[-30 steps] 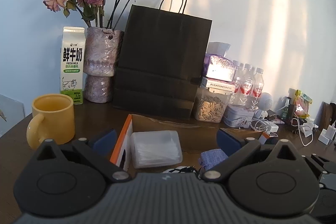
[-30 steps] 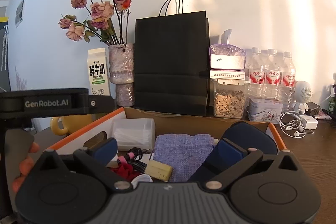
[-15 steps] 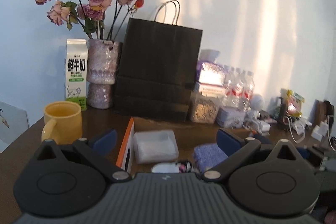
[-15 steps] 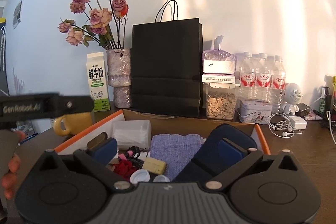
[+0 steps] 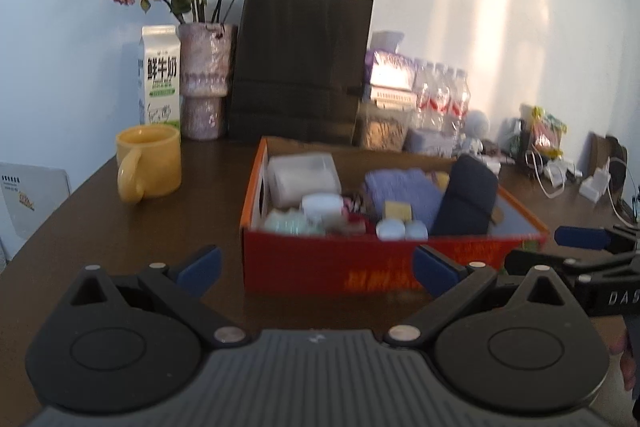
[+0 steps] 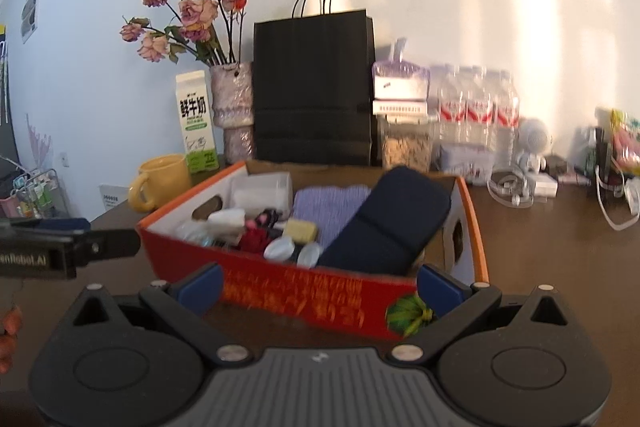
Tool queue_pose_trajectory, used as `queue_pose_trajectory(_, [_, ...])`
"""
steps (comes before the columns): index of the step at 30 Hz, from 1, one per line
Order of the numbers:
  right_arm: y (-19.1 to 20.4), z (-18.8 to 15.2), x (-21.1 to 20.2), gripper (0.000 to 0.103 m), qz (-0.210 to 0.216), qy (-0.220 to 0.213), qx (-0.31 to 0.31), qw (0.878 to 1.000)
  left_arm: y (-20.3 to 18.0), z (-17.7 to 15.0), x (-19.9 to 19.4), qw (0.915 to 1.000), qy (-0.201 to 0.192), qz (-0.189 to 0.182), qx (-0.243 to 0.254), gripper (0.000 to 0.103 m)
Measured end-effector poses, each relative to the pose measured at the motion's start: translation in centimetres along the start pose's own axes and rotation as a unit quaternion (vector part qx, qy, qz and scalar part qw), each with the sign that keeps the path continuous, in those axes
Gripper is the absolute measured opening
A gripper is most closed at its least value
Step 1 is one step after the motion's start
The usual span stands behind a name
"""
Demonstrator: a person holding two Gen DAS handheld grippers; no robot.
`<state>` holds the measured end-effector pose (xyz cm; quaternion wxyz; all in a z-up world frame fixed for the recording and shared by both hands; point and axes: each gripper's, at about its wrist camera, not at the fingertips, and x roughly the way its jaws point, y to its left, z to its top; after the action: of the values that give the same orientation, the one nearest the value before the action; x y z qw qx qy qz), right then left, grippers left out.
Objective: Organize objects
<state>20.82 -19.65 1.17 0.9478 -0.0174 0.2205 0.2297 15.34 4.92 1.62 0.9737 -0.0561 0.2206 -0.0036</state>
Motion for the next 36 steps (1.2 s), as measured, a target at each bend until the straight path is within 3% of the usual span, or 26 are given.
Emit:
queue_pose_trajectory(10, [1.0,-1.9,-2.5,0.103,0.005,0.018,0.011,1.0,0.1,-2.1,-2.4,0.9998,0.019,0.007,0.002,0.103])
queue_pose_trajectory(36, [1.7,-1.7,-3.5,0.103,0.006,0.015,0.008,1.0,-0.4,-2.1,-3.7,0.9999,0.008,-0.004,0.01,0.103])
